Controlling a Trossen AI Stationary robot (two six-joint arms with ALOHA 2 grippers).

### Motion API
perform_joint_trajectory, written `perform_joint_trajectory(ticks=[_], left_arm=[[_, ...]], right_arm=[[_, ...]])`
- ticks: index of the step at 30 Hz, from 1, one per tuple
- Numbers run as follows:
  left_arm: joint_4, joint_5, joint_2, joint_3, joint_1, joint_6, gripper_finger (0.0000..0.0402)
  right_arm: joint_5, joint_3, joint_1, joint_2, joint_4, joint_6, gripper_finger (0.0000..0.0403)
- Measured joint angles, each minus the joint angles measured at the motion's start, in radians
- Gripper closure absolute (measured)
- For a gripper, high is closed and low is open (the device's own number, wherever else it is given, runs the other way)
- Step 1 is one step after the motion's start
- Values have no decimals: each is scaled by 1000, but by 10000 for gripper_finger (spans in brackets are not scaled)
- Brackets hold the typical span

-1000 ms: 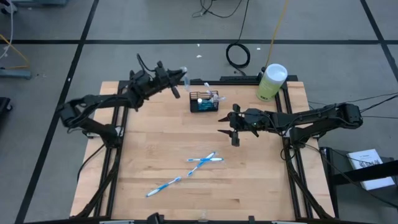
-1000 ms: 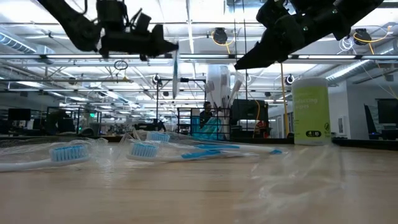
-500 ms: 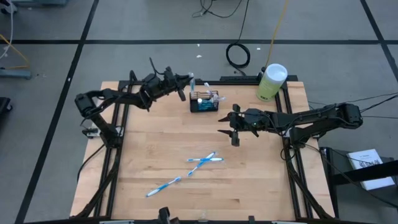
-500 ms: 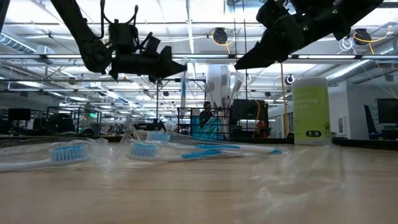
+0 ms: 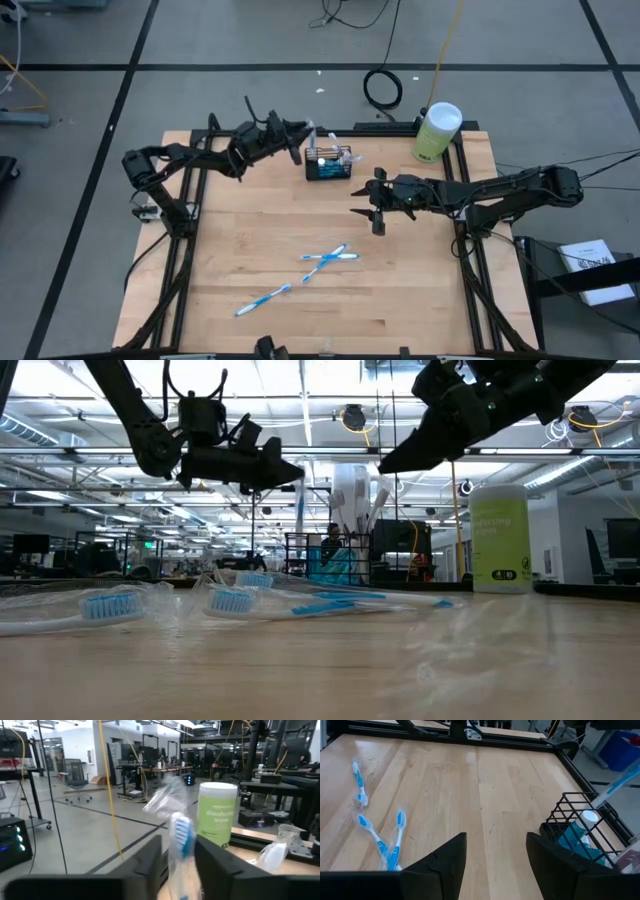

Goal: Pick & Place toothbrushing station
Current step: Put the blue toothbrush into the left compartment of the wire organizer

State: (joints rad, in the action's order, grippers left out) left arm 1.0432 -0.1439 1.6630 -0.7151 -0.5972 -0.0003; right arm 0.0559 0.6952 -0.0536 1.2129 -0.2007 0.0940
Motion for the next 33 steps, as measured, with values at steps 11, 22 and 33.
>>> perform_joint_trajectory(ticks=[11,22,33], left_arm=[[-3,13,-19,-1,4,-11,157],[-210,40,-20,-1,11,-6,135],[-304,41,-153,-1,22,-4,135]], right_arm=[[0,0,0,0,4,-3,206],[0,0,0,0,17,-3,206],[0,0,0,0,19,-3,206]])
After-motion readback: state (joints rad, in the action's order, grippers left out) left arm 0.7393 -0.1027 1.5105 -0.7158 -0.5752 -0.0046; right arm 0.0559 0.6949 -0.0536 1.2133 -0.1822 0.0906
